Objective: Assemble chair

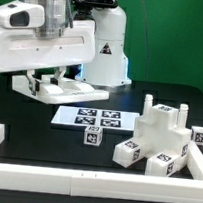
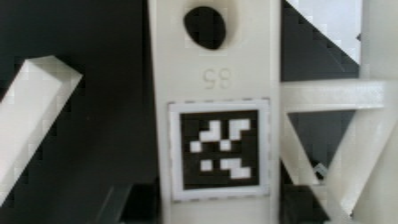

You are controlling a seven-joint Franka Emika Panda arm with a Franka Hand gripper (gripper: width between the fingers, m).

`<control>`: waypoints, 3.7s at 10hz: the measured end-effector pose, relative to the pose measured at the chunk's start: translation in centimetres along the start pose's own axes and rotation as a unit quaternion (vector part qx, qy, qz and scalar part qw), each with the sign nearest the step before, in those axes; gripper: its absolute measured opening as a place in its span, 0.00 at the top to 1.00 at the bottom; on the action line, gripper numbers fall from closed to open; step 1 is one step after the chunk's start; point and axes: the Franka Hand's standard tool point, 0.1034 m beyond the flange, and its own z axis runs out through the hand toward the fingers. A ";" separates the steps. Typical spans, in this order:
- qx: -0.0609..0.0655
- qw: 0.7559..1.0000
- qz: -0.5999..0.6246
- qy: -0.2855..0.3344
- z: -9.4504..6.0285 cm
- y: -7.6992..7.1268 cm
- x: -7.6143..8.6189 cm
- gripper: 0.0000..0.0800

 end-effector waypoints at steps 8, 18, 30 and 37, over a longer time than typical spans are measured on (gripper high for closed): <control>-0.092 0.987 -0.132 0.027 0.1 -1.0 2.9 0.64; -0.082 0.991 0.093 0.050 1.0 -2.0 3.1 0.64; 0.014 0.967 0.254 -0.022 5.9 1.6 -4.7 0.64; 0.018 0.965 0.259 -0.033 7.3 1.2 -5.3 0.64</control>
Offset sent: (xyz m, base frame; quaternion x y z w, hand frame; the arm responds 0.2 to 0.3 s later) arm -0.0118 -0.0079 -0.0041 -0.0917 0.0465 0.0100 0.9947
